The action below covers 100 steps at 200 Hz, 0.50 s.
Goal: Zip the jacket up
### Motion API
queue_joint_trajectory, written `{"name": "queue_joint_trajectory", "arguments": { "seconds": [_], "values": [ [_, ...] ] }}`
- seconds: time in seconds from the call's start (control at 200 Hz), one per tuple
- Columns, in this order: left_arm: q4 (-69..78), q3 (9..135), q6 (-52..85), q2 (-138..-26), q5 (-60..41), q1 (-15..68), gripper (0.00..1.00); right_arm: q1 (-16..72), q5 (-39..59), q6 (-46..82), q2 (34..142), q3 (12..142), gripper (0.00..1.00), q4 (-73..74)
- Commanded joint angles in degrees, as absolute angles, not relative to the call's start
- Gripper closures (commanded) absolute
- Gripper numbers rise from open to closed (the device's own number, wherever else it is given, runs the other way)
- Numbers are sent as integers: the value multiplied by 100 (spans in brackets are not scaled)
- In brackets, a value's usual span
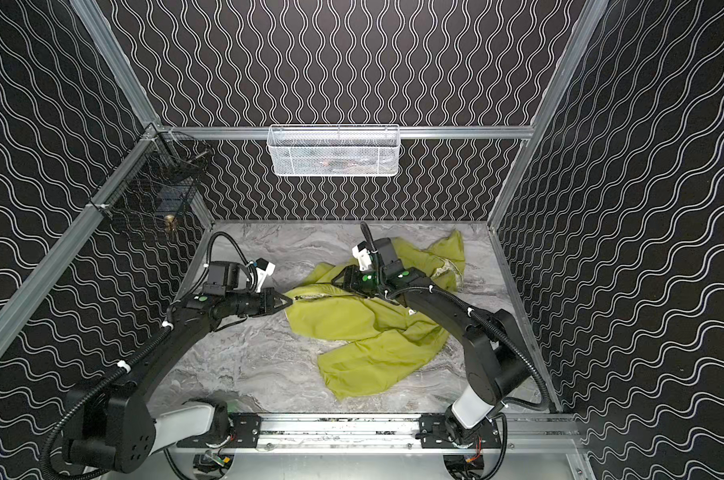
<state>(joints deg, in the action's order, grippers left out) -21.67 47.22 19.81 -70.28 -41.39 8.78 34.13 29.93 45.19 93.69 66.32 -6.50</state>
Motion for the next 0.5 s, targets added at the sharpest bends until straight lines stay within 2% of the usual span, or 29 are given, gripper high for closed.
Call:
{"name": "queue_joint_trajectory", "arguments": {
  "seconds": [0.0, 0.2, 0.495],
  "values": [
    [-1959, 4683, 2048, -7021, -4289, 870, 100, 3537, 3173, 5911, 9362, 6354, 51, 494],
    [-1938, 4693, 2069, -7014, -4315, 866, 100, 3722, 3252, 6916, 9570, 6088, 47, 1512],
    [-1813, 4625, 2153, -6946, -4343, 870, 100, 3870, 3432, 7458, 10038, 6162, 44, 2157]
  ]
}}
